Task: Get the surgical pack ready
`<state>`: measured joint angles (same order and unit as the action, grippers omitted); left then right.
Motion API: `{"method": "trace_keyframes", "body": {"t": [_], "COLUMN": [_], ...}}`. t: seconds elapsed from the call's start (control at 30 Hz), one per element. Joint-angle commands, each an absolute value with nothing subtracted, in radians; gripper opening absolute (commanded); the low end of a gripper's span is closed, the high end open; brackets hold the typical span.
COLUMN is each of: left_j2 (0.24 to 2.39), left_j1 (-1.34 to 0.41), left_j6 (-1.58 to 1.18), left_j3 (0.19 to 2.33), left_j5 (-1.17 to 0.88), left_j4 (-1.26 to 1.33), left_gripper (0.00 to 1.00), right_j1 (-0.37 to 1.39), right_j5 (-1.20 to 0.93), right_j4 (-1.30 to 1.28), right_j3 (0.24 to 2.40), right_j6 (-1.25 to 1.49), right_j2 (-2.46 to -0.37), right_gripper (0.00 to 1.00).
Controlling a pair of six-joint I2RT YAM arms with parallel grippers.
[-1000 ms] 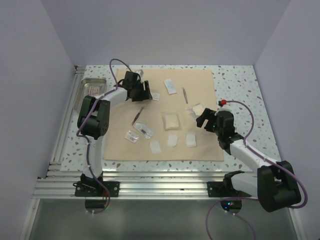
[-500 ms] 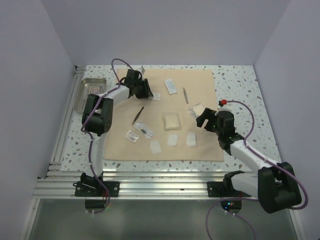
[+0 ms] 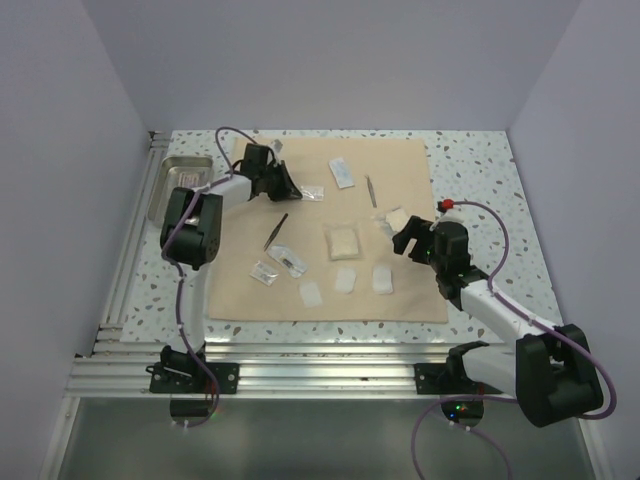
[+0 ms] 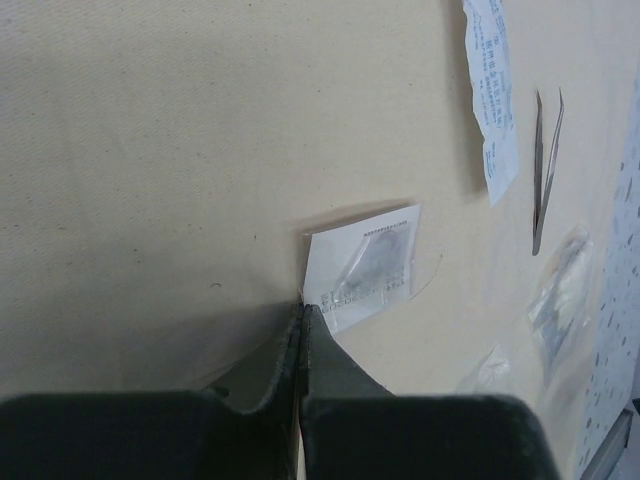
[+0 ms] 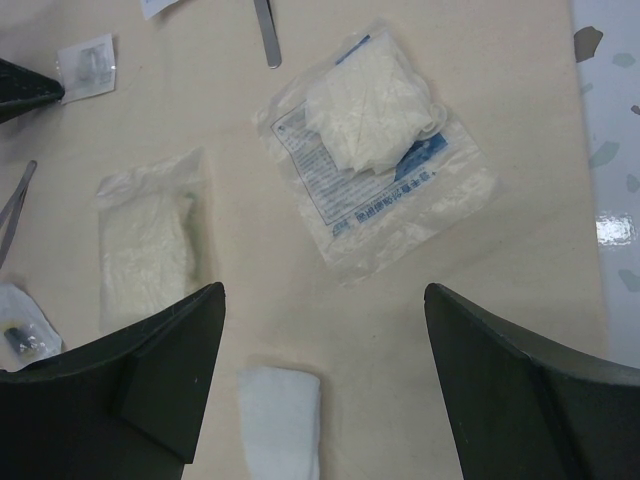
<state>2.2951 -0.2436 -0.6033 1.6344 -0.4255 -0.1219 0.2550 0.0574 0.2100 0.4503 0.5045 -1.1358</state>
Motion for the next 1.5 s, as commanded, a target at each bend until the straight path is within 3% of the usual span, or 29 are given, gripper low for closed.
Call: {"method": "trace_keyframes", "body": {"t": [0.0, 0.27, 0.53, 0.9, 1.47], "left_j2": [2.272, 2.114, 1.985, 1.826, 1.738], "left_j1": [-0.221, -0.125, 0.000, 0.265, 0.336], "left_j6": [-0.630, -0.585, -0.439, -0.414, -0.394], "left_j3": [1.597, 1.513, 1.516, 1.327, 1.220], "left_j5": [-0.495, -0.526, -0.448, -0.422, -0.061], "left_j4": [-0.084, -0.075, -0.251, -0.195, -0.196], "left_gripper": [0.00, 0.00, 0.00, 0.00, 0.00], "right_j1": [0.259, 0.259, 0.261, 0.264, 0.268], "right_j5": [0.063, 0.063, 0.048, 0.040, 0.052], "right_j4": [0.236, 0.239, 0.255, 0.261, 0.255], "right_j3": [0.453, 0.451, 0.449, 0.449, 0.449], "right_j6": [0.500, 0.503, 0.509, 0.514, 0.511], "right_j2": [-1.120, -1.121, -1.134, -1.138, -1.135], "right_gripper": [0.84, 0.84, 0.84, 0.84, 0.84]}}
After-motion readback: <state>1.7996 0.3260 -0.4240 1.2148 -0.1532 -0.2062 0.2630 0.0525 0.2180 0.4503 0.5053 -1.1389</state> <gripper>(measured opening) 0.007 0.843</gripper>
